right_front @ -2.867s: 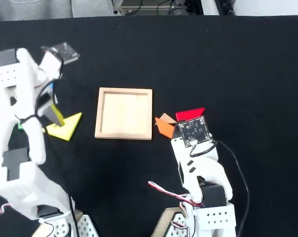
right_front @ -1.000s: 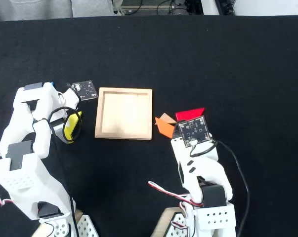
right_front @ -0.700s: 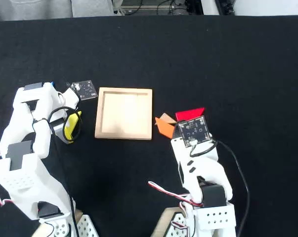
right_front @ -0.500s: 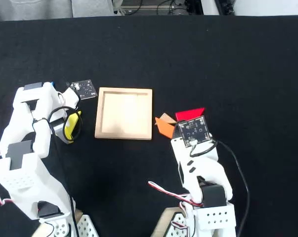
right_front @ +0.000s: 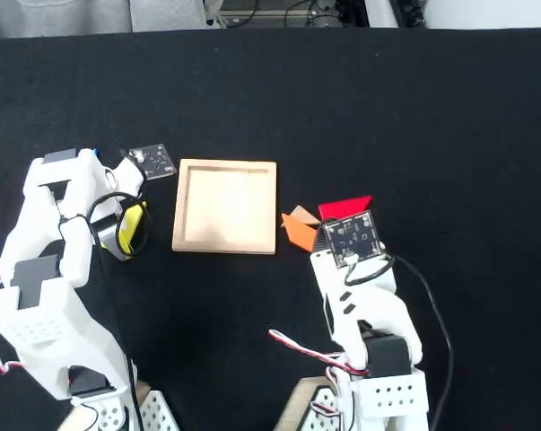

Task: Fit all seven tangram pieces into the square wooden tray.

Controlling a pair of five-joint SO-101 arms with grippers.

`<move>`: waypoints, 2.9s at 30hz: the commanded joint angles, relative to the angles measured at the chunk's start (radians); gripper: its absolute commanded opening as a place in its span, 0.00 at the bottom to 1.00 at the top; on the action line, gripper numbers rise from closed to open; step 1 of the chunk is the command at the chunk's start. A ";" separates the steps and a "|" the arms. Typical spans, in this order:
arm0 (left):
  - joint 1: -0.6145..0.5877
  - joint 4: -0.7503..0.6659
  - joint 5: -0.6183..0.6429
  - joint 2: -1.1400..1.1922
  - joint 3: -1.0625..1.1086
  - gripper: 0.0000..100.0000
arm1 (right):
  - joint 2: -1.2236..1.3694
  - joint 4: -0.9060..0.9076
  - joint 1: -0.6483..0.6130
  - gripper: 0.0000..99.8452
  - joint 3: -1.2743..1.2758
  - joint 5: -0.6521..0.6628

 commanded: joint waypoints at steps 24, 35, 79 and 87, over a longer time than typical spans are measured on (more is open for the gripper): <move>0.341 0.470 0.953 -0.190 -0.467 0.15 | -0.082 0.000 0.015 0.01 -0.004 0.006; 0.515 0.114 1.531 -0.095 -0.343 0.15 | -0.085 0.002 0.018 0.01 -0.004 0.006; 0.555 0.376 1.510 0.080 -0.595 0.30 | -0.087 0.002 0.018 0.01 -0.004 0.018; 0.593 0.376 1.508 0.273 -0.630 0.14 | -0.087 0.003 0.020 0.01 -0.004 0.120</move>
